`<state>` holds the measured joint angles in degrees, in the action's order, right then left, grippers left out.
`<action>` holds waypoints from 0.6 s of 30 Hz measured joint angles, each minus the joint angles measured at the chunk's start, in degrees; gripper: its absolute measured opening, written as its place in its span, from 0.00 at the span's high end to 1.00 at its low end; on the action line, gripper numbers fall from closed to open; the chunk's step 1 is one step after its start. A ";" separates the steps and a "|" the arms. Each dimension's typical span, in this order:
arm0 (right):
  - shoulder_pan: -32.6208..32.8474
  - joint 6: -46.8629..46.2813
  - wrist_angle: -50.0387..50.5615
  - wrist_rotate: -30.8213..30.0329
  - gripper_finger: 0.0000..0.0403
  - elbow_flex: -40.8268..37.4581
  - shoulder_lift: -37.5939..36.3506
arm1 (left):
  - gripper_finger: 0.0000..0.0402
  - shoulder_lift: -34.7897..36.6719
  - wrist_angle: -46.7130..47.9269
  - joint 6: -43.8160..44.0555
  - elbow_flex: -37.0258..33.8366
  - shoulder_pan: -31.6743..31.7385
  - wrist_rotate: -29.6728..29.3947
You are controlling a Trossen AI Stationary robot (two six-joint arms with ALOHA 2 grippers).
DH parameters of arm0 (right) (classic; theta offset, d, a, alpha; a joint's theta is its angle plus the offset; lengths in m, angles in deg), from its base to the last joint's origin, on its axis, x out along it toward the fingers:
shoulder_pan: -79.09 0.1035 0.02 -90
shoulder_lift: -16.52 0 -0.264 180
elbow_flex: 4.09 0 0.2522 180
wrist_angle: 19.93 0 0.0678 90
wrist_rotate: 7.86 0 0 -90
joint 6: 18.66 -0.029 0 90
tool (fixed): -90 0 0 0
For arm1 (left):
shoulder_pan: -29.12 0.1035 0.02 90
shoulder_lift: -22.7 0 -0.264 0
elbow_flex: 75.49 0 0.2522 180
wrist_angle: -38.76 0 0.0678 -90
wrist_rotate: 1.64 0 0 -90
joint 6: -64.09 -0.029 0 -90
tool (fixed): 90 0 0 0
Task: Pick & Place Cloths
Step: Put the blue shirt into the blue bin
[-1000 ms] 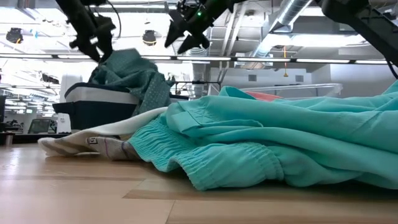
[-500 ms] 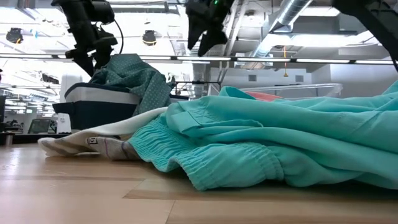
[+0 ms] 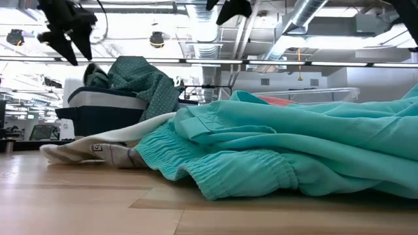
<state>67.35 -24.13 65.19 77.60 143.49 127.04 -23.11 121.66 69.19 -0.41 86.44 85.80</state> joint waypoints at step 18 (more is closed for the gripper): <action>4.24 -0.64 5.54 -0.02 0.20 0.00 -4.53 | 0.88 3.39 -36.47 9.29 -0.20 -10.61 27.15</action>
<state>71.59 -24.77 70.73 77.58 143.49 122.51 -19.73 85.18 78.47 -0.61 75.82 112.95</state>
